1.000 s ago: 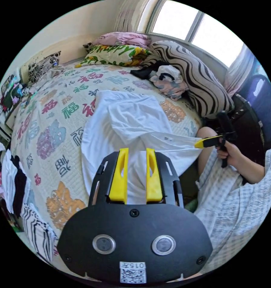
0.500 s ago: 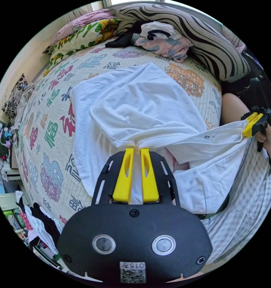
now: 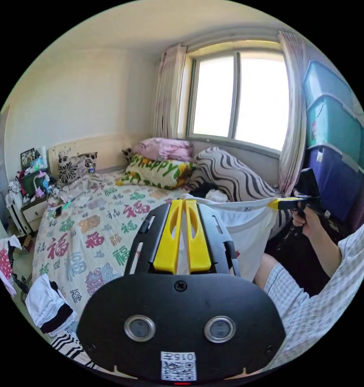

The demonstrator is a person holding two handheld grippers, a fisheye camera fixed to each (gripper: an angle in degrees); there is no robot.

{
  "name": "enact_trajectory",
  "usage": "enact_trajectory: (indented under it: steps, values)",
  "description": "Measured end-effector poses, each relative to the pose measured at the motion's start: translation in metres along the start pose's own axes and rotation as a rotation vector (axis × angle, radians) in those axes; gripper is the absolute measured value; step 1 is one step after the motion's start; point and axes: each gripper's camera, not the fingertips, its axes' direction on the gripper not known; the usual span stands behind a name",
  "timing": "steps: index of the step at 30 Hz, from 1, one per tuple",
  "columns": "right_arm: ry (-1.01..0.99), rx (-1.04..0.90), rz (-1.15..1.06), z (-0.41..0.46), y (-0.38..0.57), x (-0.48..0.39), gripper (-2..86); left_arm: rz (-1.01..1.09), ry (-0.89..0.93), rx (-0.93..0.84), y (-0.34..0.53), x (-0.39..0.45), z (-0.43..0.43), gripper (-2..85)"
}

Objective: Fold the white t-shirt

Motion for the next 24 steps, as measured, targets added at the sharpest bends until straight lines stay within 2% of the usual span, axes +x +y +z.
enact_trajectory:
  steps: [7, 12, 19, 24]
  values:
    - [0.02, 0.362, -0.274, -0.096, -0.047, -0.134, 1.0, -0.08, -0.062, 0.508, -0.032, 0.017, -0.178, -0.7]
    - [-0.024, 0.522, -0.377, -0.131, -0.052, -0.19, 0.9, -0.047, -0.14, 0.747, -0.023, 0.034, -0.254, -0.8]
    - [0.196, 0.652, -0.477, -0.144, -0.075, -0.231, 0.7, 0.121, -0.341, 0.816, -0.027, 0.033, -0.276, -0.7]
    - [0.332, 0.569, -0.454, -0.094, -0.129, -0.2, 0.8, 0.183, -0.521, 0.698, -0.04, -0.011, -0.218, -0.7]
